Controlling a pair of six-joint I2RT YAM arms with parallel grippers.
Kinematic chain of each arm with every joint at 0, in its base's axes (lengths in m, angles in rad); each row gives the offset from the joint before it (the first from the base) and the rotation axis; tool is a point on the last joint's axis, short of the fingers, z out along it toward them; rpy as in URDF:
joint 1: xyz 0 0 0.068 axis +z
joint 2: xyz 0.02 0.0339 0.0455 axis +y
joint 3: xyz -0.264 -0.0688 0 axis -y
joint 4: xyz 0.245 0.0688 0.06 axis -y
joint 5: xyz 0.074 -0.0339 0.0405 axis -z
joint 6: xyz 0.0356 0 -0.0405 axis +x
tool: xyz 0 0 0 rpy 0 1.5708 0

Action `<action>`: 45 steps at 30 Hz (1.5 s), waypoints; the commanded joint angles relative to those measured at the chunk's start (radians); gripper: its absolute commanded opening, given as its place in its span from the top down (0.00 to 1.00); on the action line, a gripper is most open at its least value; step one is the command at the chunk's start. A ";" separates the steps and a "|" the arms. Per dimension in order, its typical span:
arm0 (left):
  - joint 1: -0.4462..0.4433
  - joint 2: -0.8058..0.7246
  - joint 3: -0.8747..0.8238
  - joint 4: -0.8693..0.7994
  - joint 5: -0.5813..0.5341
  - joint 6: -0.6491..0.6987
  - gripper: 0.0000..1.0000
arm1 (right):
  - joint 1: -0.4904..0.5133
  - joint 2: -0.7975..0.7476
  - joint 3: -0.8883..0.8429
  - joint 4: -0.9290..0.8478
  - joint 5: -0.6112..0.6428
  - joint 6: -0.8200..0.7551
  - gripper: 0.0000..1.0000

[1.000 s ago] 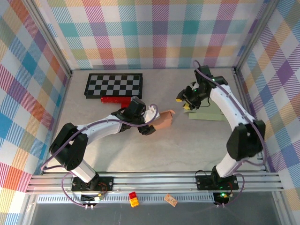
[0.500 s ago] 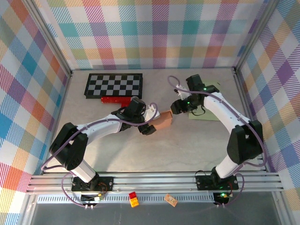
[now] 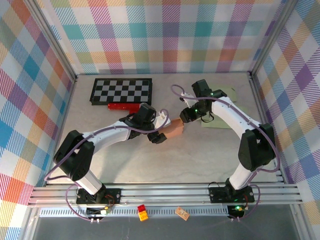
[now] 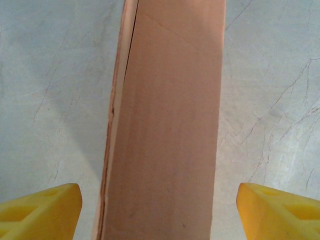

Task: Fold the paper box

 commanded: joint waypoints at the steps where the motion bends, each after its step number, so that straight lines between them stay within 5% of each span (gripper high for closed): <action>1: 0.011 0.017 0.035 -0.017 0.010 -0.009 0.19 | 0.011 0.023 0.032 -0.028 0.020 -0.018 0.63; 27: 0.011 0.039 0.048 -0.007 -0.001 -0.003 0.21 | 0.064 0.040 0.074 -0.062 0.151 -0.016 0.96; 34: 0.014 0.054 0.071 -0.025 -0.020 -0.001 0.37 | 0.081 0.050 0.105 -0.105 0.177 0.000 1.00; 45: 0.017 0.059 0.081 -0.018 -0.022 -0.002 0.47 | 0.090 0.067 0.126 -0.161 0.163 0.071 1.00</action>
